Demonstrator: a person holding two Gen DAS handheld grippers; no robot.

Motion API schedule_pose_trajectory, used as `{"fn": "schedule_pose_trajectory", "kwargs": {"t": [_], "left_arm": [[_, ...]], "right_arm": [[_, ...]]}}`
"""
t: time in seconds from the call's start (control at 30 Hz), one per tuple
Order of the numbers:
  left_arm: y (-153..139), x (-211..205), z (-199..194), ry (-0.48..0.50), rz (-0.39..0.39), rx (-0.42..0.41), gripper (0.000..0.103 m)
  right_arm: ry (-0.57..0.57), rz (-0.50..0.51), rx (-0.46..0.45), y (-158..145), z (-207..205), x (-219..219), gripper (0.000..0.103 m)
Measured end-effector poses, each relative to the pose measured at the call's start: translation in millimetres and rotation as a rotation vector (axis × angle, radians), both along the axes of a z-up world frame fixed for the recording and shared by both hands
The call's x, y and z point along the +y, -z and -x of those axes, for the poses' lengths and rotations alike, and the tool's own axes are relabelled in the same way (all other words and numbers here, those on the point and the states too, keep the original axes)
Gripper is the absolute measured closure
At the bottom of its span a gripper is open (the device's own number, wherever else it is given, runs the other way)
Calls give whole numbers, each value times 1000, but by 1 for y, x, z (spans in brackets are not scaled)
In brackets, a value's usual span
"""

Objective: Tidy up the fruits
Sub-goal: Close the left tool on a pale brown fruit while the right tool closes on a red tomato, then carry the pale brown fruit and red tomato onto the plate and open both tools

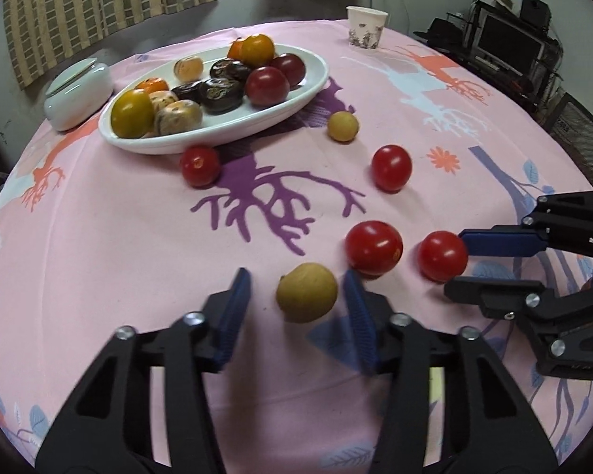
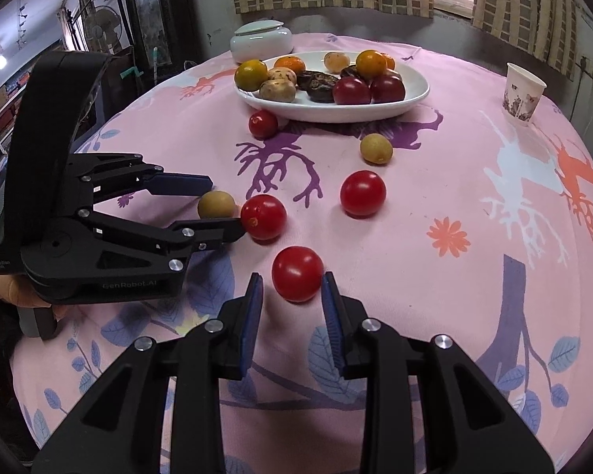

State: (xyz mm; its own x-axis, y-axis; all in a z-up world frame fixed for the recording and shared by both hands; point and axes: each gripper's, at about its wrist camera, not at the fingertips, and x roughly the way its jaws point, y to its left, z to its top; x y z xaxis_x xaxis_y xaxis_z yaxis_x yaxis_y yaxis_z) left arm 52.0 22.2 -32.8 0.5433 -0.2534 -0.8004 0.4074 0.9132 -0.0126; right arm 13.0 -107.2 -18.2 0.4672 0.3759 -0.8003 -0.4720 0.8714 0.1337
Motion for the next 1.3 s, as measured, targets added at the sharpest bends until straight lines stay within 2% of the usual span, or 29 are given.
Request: {"fn": "schedule_pose_trajectory", "kwargs": {"t": [0.1, 0.2, 0.53, 0.57, 0.6, 0.7, 0.9, 1.3], "left_arm": [[0, -3, 1, 3, 13, -7, 74], [0, -4, 3, -10, 12, -17, 74], [1, 2, 8, -26, 44, -17, 74], [1, 3, 8, -27, 47, -15, 74], [1, 4, 9, -27, 49, -14, 74], [0, 6, 13, -29, 54, -12, 74], [0, 12, 21, -33, 63, -8, 74], [0, 16, 30, -41, 69, -12, 74]], "right_arm": [[12, 12, 22, 7, -3, 0, 66], [29, 10, 3, 9, -3, 0, 45], [44, 84, -44, 12, -1, 10, 45], [49, 94, -46, 12, -1, 12, 45], [50, 103, -51, 11, -1, 14, 55], [32, 109, -65, 10, 1, 18, 74], [35, 75, -56, 9, 0, 13, 75], [30, 69, -56, 9, 0, 13, 75]]}}
